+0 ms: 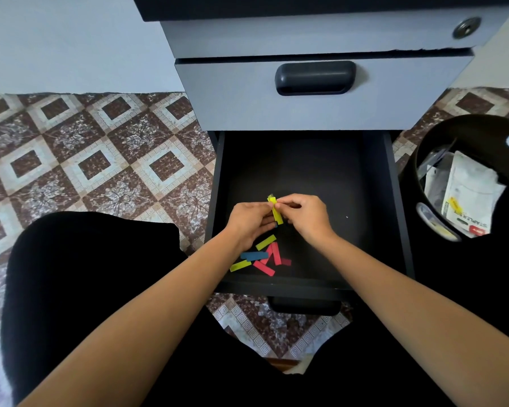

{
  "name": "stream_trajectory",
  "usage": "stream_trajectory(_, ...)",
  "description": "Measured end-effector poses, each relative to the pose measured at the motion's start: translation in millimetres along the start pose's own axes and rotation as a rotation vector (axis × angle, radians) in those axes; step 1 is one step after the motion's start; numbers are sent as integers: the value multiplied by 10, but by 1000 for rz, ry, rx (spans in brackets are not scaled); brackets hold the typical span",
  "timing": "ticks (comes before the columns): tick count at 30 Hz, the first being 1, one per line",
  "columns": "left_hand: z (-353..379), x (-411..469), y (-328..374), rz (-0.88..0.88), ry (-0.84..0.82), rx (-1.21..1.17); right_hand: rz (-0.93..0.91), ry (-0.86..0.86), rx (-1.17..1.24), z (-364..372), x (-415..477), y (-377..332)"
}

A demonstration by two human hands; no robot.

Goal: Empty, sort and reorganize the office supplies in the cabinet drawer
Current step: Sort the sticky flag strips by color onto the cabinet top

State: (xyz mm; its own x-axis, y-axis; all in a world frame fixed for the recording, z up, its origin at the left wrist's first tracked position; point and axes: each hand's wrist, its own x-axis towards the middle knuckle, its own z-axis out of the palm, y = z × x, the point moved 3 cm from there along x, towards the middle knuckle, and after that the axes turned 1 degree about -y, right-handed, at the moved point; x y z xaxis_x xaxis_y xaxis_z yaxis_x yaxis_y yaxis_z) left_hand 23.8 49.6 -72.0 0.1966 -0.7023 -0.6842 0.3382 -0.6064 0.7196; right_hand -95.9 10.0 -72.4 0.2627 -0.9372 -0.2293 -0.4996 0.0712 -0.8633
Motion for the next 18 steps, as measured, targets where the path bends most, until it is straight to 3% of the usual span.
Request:
stream_trajectory(5, -25, -4, 12, 25, -19, 146, 85, -27, 103, 52, 17, 0)
stream_trajectory(11, -141, 0, 25, 62, 109, 327, 143, -98, 152, 95, 20, 31)
stream_trajectory(13, -195, 12, 61, 78, 143, 328, 52, -109, -51, 92, 8, 68)
stream_trajectory(18, -286, -21, 144, 69, 117, 332, -202, -358, -654, 272, -96, 157)
